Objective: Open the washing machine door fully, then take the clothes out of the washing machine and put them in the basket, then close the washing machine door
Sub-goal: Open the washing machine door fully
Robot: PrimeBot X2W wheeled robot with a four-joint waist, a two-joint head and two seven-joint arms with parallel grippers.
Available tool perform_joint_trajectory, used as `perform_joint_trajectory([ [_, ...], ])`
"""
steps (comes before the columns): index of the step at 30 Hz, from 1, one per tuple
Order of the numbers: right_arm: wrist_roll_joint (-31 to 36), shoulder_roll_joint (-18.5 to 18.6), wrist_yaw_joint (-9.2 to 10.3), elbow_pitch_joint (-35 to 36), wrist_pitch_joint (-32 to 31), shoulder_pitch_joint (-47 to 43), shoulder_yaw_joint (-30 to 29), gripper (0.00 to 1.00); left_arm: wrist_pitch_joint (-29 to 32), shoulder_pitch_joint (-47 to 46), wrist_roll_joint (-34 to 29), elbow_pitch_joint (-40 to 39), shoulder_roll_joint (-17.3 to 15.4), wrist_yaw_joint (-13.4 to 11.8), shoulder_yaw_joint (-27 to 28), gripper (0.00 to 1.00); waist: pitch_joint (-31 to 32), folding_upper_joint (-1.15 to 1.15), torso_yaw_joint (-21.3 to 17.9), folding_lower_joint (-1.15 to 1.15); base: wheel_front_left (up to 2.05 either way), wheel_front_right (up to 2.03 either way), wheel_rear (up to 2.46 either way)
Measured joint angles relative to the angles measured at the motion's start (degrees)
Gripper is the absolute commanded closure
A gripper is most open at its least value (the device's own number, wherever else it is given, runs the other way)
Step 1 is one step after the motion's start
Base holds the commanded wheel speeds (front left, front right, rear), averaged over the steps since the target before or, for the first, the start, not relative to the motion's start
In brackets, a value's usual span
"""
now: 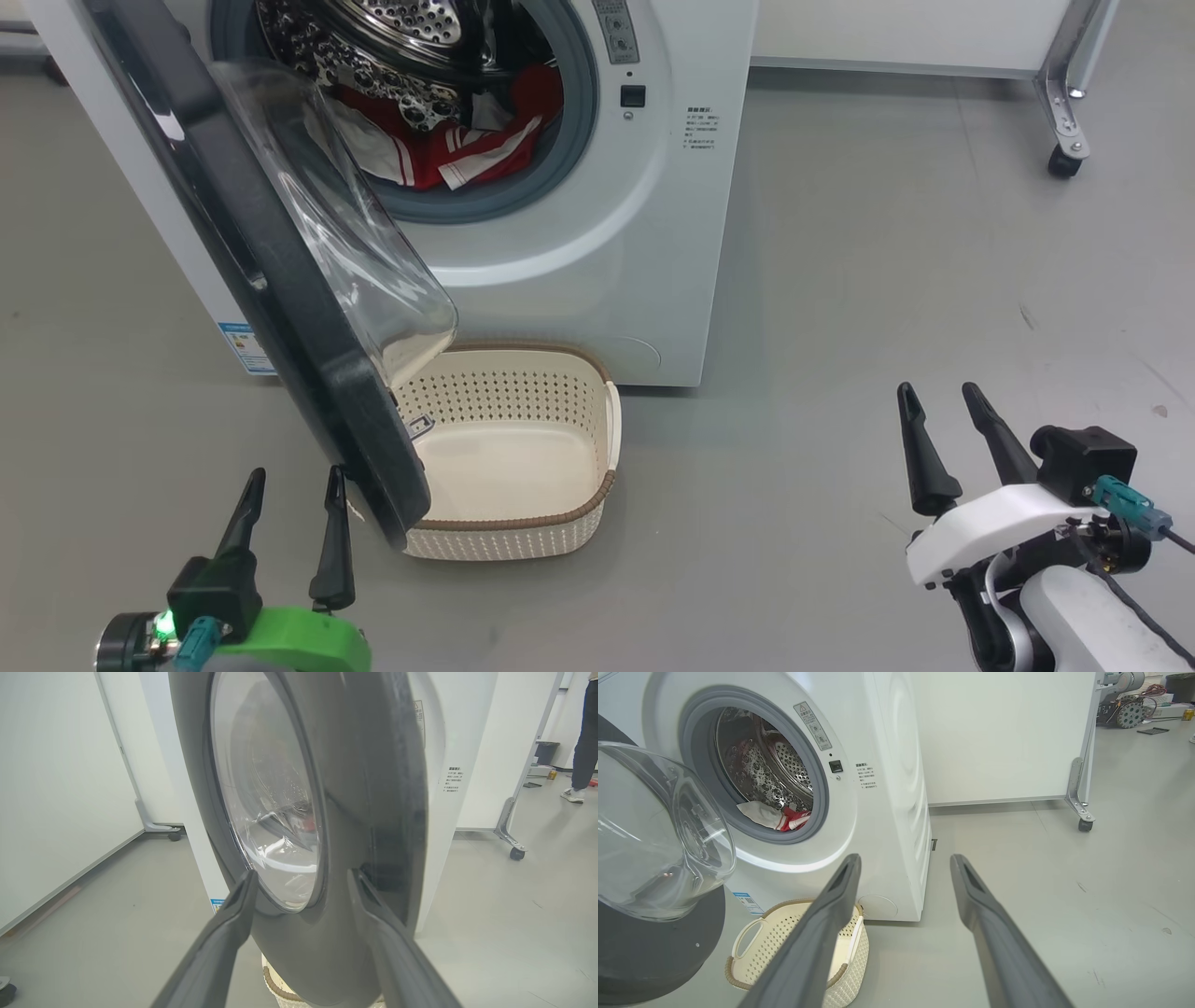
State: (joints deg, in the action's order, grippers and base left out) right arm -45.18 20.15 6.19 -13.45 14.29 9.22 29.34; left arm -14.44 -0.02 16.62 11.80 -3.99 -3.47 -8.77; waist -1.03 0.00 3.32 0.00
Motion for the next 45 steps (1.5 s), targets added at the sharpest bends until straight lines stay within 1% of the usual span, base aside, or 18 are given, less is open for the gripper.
perform_joint_trajectory([
  [17, 3.5, -1.4, 0.0, 1.3, 0.0, -3.1, -1.4, 0.0, 0.0, 0.0, -0.6, 0.2, 0.6, 0.8, 1.1, 0.0, 0.1, 0.0, -0.3, 0.0, 0.0, 0.0, 0.0],
  [32, 4.5, -2.4, -0.29, 1.6, 0.0, -4.6, -2.7, 0.0, 0.0, 0.1, -1.1, 0.8, 0.8, 1.4, 1.3, 0.0, 0.4, 0.0, -0.4, 0.0, 0.0, 0.0, 0.0],
  [33, 4.5, -2.6, -0.49, 1.7, 0.0, -4.8, -2.8, 0.0, 0.0, 0.1, -1.1, 0.9, 0.9, 1.6, 1.3, 0.49, 0.4, 0.0, -0.4, 0.0, 0.0, 0.0, 0.0],
  [34, 4.5, -2.8, -0.52, 1.7, 0.0, -4.9, -2.8, 0.0, 0.0, 0.1, -1.1, 1.0, 0.9, 1.8, 1.3, 0.87, 0.4, 0.0, -0.4, 0.0, 0.0, 0.0, 0.0],
  [35, 4.5, -2.9, -0.54, 1.9, 0.0, -5.0, -3.0, 0.0, 0.0, 0.2, -1.2, 1.0, 0.9, 1.9, 1.2, 1.0, 0.3, 0.0, -0.4, 0.0, 0.0, 0.0, 0.0],
  [37, 4.7, -3.2, -0.6, 2.0, 0.0, -5.0, -3.2, 0.0, 0.0, 0.3, -1.4, 0.9, 0.9, 2.3, 1.2, 1.0, 0.3, 0.0, -0.3, 0.0, 0.0, 0.0, 0.0],
  [45, 5.9, -3.3, -0.88, 2.0, 0.0, -5.1, -3.7, 0.0, 0.0, 0.3, -2.2, -0.4, 0.9, 2.3, 1.7, 1.0, 0.0, 0.0, -0.2, 0.0, 0.0, 0.0, 0.0],
])
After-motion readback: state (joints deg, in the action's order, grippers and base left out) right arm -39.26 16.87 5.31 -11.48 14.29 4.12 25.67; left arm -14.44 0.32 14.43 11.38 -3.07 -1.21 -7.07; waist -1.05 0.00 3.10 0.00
